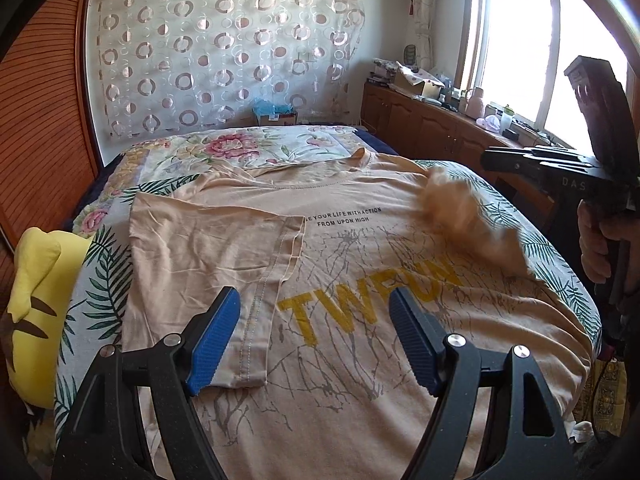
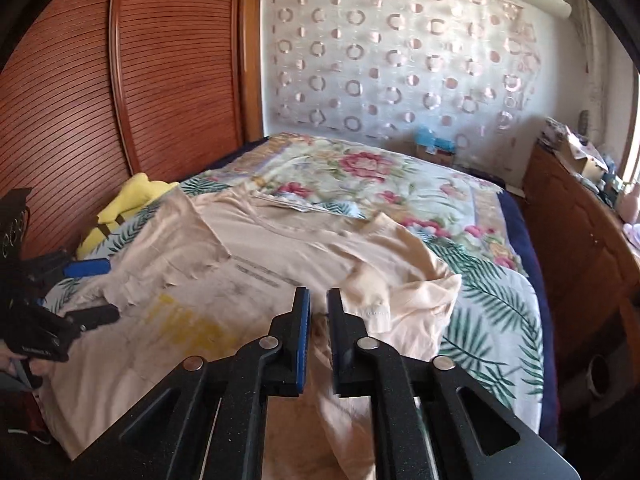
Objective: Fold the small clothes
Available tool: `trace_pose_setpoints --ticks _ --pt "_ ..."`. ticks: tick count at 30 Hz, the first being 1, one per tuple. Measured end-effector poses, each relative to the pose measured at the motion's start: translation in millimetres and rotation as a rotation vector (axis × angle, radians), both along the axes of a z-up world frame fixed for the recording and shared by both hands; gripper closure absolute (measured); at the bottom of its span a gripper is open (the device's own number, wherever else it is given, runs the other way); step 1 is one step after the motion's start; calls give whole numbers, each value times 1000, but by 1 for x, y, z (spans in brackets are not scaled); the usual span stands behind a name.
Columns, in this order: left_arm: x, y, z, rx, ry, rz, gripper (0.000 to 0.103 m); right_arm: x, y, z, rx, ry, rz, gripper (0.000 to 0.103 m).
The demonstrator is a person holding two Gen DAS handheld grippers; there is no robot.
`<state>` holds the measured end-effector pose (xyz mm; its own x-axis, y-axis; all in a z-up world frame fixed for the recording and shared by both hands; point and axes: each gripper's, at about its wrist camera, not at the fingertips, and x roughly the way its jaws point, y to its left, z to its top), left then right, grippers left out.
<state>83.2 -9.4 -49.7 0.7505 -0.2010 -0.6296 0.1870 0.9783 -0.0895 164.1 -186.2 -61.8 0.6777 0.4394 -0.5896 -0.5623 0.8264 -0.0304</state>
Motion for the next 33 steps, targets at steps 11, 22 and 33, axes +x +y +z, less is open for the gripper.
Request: trace_pose_setpoints --ticks 11,22,33 --pt "0 -1 -4 -18 2 -5 25 4 -13 -24 -61 89 -91 82" --pt "-1 -8 -5 -9 10 -23 25 4 -1 -56 -87 225 -64 76" --pt "0 -8 -5 -9 11 -23 25 -7 1 -66 -97 197 9 97"
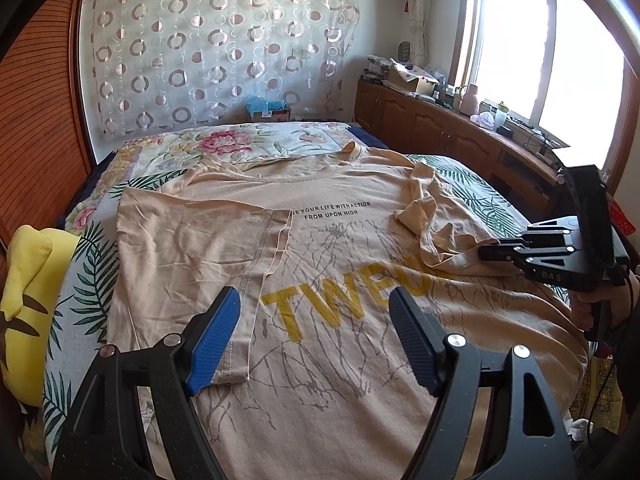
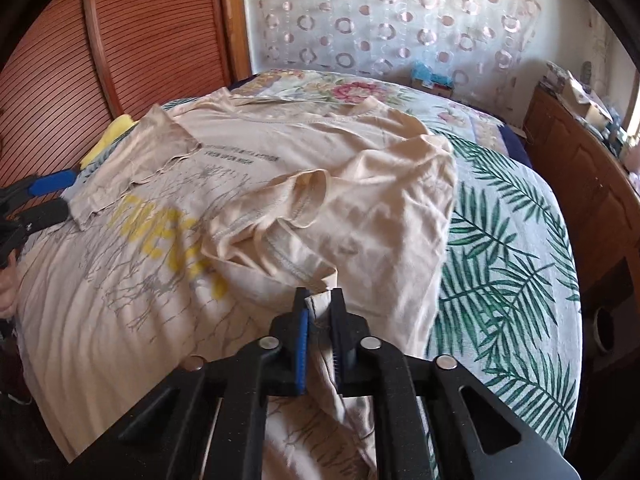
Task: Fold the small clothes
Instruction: 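Fold the held side inward over the shirt with the right gripper while the left gripper grasps the hem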
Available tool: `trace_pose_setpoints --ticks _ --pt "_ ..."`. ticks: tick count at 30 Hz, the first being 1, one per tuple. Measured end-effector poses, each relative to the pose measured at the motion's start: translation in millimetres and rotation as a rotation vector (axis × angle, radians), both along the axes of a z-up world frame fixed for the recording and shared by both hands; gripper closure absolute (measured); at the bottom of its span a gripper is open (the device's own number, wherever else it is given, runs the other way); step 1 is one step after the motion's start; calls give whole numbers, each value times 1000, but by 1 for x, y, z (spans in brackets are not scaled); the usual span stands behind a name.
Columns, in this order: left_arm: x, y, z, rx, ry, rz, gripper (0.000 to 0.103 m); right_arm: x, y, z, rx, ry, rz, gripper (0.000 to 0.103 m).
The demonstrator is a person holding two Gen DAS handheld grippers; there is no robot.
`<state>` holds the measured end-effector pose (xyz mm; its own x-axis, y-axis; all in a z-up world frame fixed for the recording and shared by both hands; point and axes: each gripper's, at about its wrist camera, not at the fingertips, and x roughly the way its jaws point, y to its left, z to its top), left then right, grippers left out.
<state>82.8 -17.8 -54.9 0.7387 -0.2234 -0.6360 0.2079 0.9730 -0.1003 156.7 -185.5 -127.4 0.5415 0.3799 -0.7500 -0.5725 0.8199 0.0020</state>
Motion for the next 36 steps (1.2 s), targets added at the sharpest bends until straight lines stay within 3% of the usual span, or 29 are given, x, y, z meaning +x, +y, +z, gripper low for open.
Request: trace_pose_setpoints --ticks 8,15,21,23,27,30,31,32,34,36 --pt "-1 -2 -3 -3 3 -3 25 -33 -6 -1 30 10 43 97" --pt "4 -7 -5 -5 15 -13 25 -44 -21 -1 75 37 5 97" --pt "20 -31 12 17 -21 -75 25 -57 -28 4 69 28 -30 91" --pt "30 -42 17 17 -24 -99 25 -63 -34 8 80 16 -49 85" --pt "52 -65 20 23 -19 -156 25 -66 -53 13 79 -14 -121 61" --pt "71 -84 16 27 0 -190 25 -61 -68 6 71 -12 -189 61" --pt "76 -92 14 33 -4 -208 27 -60 -72 3 62 -14 -210 61" --pt "80 -97 12 33 -6 -226 44 -60 -75 -1 55 -13 -226 61" --pt "95 -113 3 45 43 -273 63 -58 -78 -8 55 7 -243 61" --pt "104 -125 -4 57 66 -301 66 -61 -81 -10 73 10 -243 61"
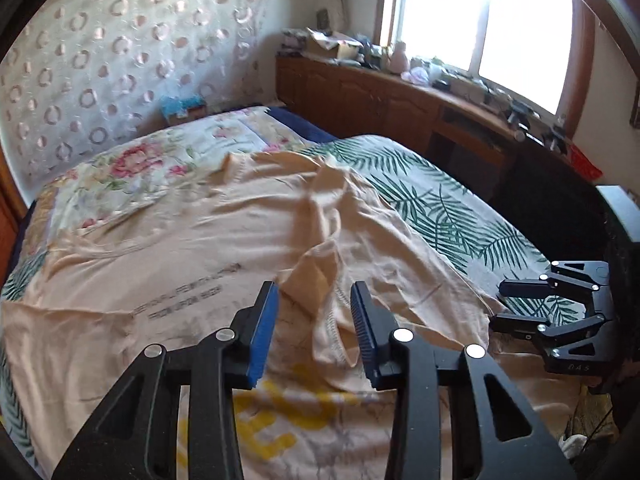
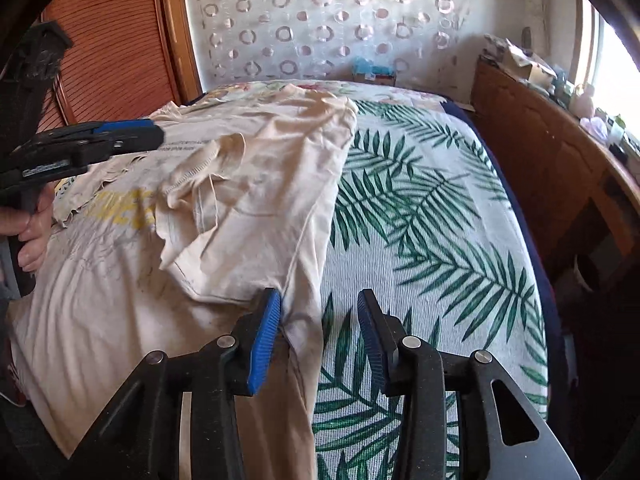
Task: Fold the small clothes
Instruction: 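Fold the held side inward over the shirt with the right gripper while the left gripper grasps the hem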
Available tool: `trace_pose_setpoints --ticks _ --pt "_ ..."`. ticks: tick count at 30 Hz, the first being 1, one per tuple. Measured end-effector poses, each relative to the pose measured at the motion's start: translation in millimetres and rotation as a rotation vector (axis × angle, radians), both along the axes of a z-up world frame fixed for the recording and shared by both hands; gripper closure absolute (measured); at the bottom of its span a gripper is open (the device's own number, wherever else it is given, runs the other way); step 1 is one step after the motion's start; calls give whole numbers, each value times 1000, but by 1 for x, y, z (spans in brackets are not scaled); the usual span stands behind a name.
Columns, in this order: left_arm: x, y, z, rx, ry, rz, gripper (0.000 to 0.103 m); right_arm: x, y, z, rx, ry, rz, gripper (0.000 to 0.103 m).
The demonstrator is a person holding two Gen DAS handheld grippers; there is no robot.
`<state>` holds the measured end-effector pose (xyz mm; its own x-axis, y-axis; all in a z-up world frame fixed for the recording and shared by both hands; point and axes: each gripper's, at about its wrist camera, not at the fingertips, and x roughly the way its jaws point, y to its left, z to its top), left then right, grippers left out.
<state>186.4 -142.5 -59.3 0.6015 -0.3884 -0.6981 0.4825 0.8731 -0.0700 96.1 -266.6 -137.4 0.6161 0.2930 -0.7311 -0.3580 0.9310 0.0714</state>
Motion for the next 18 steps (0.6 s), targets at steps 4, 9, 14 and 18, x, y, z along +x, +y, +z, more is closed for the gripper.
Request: trace_pose_setpoints --ticks 4,9,14,18 --pt "17 -21 -7 33 24 -32 72 -3 2 0 -8 -13 -9 61" --pt "29 -30 -9 51 31 -34 85 -4 -1 -3 11 -15 -19 61" --pt "18 -16 -1 44 -3 -21 102 -1 -6 -5 36 -10 -19 61" --pt "8 9 11 19 -34 13 102 0 -9 -6 42 -8 -25 61"
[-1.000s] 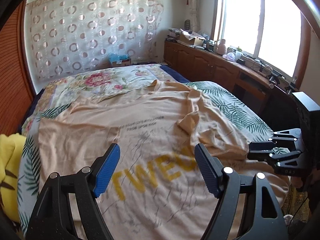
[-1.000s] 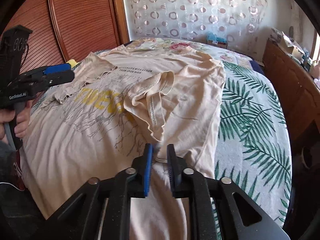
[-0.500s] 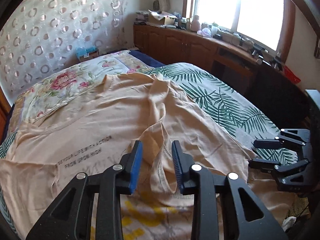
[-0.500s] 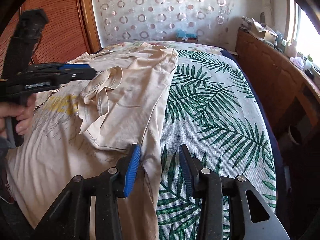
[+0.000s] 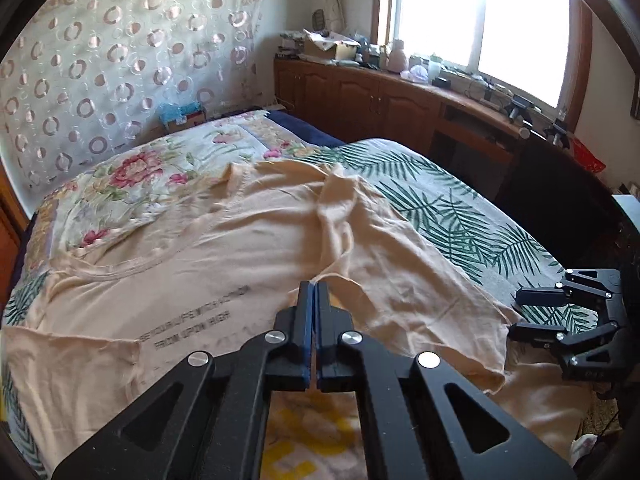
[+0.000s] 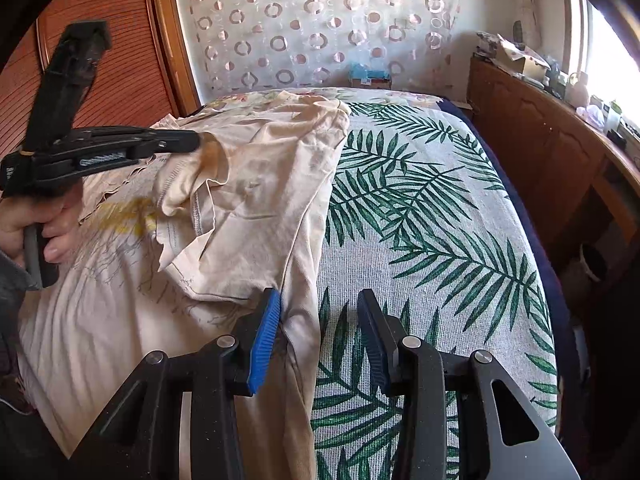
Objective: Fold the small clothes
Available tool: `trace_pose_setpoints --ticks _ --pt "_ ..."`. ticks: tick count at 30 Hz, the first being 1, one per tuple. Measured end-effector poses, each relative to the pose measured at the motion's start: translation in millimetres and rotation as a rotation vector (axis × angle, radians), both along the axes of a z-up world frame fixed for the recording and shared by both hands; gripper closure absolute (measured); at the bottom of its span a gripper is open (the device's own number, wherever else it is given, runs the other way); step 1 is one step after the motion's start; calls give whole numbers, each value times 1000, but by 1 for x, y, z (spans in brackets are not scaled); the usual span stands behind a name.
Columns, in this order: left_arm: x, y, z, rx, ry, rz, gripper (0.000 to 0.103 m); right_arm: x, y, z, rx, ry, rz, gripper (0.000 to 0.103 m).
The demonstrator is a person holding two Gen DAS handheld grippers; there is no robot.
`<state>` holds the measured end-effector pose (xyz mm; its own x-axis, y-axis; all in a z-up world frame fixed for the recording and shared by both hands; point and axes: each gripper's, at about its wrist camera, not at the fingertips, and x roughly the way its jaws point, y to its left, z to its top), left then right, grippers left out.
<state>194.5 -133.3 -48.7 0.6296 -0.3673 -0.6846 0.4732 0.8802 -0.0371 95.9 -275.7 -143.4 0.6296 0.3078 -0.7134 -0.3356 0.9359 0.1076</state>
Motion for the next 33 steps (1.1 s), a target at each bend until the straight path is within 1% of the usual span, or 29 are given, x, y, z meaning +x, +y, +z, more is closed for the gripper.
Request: trace_pose_setpoints --ticks 2,8,12,15,18,20,21,22,23,25,30,33 --pt "-1 13 1 3 -2 26 102 0 -1 0 4 -1 -8 61" --pt "2 42 -9 18 7 93 101 0 -4 0 14 4 -12 61" --pt "2 50 -17 29 39 104 101 1 -1 0 7 4 -8 61" --pt "-3 57 -20 16 48 108 92 0 -1 0 8 5 -7 61" --pt "-8 62 -14 29 24 127 80 1 -2 0 12 6 -7 61" --pt "-12 68 -9 15 10 131 58 2 -2 0 12 7 -8 61" --pt "-15 72 -6 5 3 134 55 1 -2 0 12 6 -8 61" --pt "-16 75 -3 -2 -2 136 47 2 -2 0 12 7 -7 61" --pt "-19 79 0 -10 -11 139 36 1 -2 0 12 7 -7 61" --pt "-23 86 4 -16 -31 155 22 2 -2 -1 14 8 -7 61" --pt "-35 103 7 -24 -61 220 22 3 -2 -1 14 8 -8 61" --pt "-41 114 6 -46 -42 238 22 3 -2 -2 12 7 -9 61"
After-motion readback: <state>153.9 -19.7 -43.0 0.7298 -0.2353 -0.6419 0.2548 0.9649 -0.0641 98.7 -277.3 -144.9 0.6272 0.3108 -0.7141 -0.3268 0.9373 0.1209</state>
